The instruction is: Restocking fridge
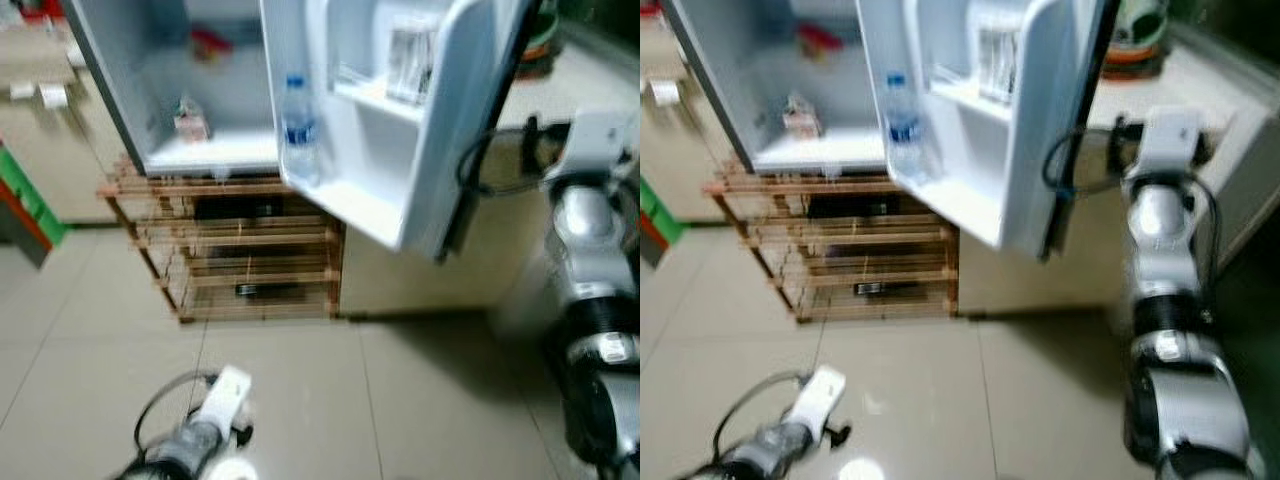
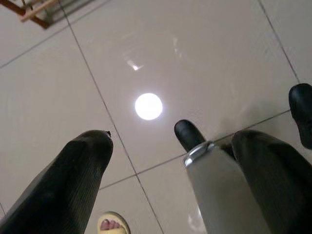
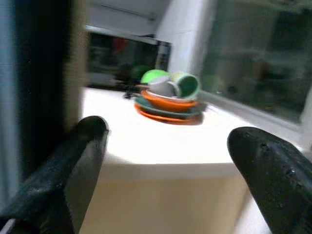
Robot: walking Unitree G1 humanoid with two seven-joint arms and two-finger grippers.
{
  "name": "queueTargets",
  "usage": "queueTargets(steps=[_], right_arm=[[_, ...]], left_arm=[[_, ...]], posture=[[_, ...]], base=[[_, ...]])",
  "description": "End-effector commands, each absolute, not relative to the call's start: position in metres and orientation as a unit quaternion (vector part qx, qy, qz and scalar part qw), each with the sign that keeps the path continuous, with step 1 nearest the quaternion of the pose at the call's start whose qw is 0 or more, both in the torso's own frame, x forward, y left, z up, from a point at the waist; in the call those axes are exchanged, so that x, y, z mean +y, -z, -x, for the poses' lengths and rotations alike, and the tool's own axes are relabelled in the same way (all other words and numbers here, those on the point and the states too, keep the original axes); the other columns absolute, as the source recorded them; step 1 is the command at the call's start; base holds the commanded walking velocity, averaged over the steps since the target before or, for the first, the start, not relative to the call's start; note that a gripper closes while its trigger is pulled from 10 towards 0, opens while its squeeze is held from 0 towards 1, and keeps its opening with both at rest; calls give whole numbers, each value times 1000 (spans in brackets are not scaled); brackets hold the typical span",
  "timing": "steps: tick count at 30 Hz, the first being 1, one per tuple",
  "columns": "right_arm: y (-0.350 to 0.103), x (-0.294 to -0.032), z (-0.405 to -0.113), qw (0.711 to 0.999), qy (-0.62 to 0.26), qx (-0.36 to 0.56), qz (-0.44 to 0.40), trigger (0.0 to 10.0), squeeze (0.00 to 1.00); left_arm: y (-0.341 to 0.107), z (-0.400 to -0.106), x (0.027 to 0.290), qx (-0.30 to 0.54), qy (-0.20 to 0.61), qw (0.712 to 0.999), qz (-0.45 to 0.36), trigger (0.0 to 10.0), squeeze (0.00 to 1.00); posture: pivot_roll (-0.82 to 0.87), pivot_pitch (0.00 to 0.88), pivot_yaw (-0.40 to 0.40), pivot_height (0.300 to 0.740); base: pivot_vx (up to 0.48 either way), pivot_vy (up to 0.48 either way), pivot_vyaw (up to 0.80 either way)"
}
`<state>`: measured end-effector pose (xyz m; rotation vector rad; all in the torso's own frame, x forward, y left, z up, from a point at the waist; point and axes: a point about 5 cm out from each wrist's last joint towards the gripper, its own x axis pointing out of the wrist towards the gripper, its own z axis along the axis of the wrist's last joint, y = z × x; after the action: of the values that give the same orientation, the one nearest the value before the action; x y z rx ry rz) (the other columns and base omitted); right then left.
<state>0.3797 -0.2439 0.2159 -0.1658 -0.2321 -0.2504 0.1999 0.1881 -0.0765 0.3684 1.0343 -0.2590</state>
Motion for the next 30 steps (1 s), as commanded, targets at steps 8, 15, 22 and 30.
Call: queueTargets(steps=[8, 15, 22, 30], right_arm=[[-239, -154, -386, 986, -77, -148, 6, 10000, 0], [-246, -77, -337, 941, -315, -100, -72, 10000, 0], [-255, -91, -285, 854, -455, -72, -243, 10000, 0], [-178, -197, -333, 998, -51, 12, -17, 10000, 0]], left_arm=[[83, -185, 198, 508, 118, 831, -193, 10000, 0], [83, -184, 195, 511, 120, 834, -173, 10000, 0], [86, -180, 191, 514, 132, 830, -173, 10000, 0], [54, -234, 188, 379, 62, 911, -150, 10000, 0]], posture=[[-160, 0, 17, 740], [-157, 0, 10, 740], [-151, 0, 10, 740], [-145, 0, 13, 740]], base=[[0, 0, 0], [0, 0, 0], [0, 0, 0], [0, 0, 0]])
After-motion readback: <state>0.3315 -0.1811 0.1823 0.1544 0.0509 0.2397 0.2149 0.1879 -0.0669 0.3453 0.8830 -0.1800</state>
